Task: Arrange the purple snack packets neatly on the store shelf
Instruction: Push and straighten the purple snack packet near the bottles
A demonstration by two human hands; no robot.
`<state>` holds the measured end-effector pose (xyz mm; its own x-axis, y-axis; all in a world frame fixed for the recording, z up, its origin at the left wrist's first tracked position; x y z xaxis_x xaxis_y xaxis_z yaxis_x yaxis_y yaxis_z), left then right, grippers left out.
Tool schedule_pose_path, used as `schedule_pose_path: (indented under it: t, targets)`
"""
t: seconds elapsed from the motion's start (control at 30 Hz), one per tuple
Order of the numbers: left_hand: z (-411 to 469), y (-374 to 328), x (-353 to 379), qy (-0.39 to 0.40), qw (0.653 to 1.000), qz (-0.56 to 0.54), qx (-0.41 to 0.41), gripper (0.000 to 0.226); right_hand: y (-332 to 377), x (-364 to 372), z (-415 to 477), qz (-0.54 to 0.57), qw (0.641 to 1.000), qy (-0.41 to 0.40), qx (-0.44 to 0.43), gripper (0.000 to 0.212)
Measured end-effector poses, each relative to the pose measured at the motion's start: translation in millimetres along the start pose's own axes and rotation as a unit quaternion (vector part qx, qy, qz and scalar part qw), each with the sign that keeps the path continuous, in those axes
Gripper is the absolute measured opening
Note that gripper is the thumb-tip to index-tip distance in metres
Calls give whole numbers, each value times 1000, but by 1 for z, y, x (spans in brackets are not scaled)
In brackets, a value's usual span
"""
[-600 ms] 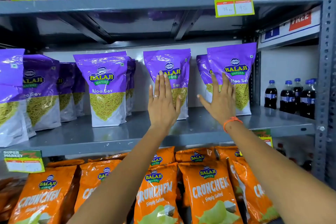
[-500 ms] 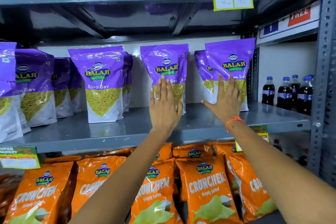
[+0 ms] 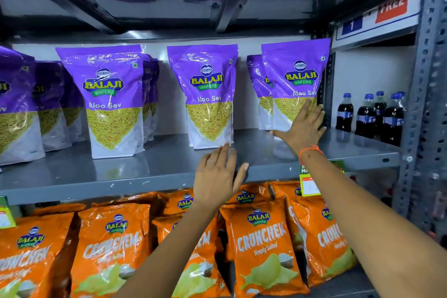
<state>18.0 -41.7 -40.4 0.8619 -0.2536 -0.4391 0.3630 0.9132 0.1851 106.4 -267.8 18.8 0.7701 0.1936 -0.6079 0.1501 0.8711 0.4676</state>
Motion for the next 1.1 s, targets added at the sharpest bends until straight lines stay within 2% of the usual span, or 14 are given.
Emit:
schedule_pose_path:
  t: [0.17,0.37,0.53,0.77,1.1]
  targets:
    - [-8,-6,7,-56,997,38,41,46,-9,10,12,37,999,22,22,139]
    - [-24,-11,17,-56,996,60,18,46,-20,18,26,92,994,36,52,142]
    - [-27,-11,20,-77,996,50,-20,46,-27,22,36,131,989,30,62,136]
    - [-29,-11,22,-116,992,54,3,45,-31,24,40,158,984,47,61,135]
    - [-34,-10,28,-80,996,44,-1,43,-35,4,26,152,984,54,69,136]
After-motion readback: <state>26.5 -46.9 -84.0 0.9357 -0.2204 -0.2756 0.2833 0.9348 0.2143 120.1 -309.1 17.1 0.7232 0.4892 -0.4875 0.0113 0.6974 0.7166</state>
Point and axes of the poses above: each hand's wrist, its own z-axis towards the middle knuckle, its own x-axis out of the palm, y = z × x, the point moved 6 cm from there along z, towards the middle knuckle, and after that the axes turned 7 degrees about -z, right-handed, at the moved point
